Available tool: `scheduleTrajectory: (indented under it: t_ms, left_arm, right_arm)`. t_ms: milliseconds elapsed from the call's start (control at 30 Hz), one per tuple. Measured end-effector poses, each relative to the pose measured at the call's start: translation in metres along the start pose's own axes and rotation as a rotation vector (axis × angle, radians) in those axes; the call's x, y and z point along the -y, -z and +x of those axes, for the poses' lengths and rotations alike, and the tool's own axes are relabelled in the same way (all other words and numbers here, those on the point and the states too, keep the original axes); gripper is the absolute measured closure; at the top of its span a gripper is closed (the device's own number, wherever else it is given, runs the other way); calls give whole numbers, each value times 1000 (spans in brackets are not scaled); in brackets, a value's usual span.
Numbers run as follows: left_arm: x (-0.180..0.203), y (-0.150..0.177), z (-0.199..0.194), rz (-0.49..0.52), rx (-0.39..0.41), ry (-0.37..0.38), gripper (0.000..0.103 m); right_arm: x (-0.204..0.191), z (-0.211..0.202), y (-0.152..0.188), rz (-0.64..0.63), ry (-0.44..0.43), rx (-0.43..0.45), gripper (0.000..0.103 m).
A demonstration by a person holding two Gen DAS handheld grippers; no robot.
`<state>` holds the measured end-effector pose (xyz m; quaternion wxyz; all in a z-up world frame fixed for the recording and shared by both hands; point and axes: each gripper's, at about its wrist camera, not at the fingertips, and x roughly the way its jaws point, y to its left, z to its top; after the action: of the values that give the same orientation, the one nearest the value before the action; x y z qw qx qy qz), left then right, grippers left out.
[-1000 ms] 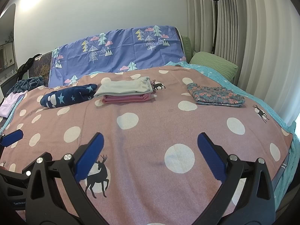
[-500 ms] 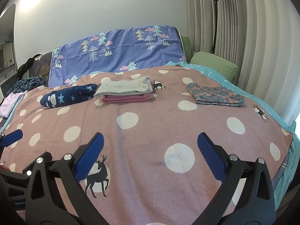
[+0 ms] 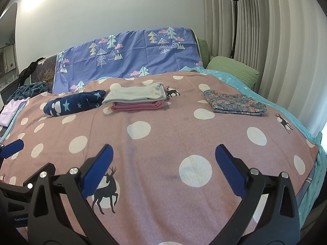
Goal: Fold small clothes
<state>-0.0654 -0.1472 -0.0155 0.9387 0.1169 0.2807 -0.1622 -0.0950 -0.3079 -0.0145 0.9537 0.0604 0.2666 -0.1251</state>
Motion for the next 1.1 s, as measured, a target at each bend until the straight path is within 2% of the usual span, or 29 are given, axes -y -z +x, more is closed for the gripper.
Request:
scheduleTrajectory:
  t_ms: [1100]
  left_arm:
    - [6,3,-2,17,2,8,1]
  right_arm:
    - [-2,2,6,-9,-4,-6,2]
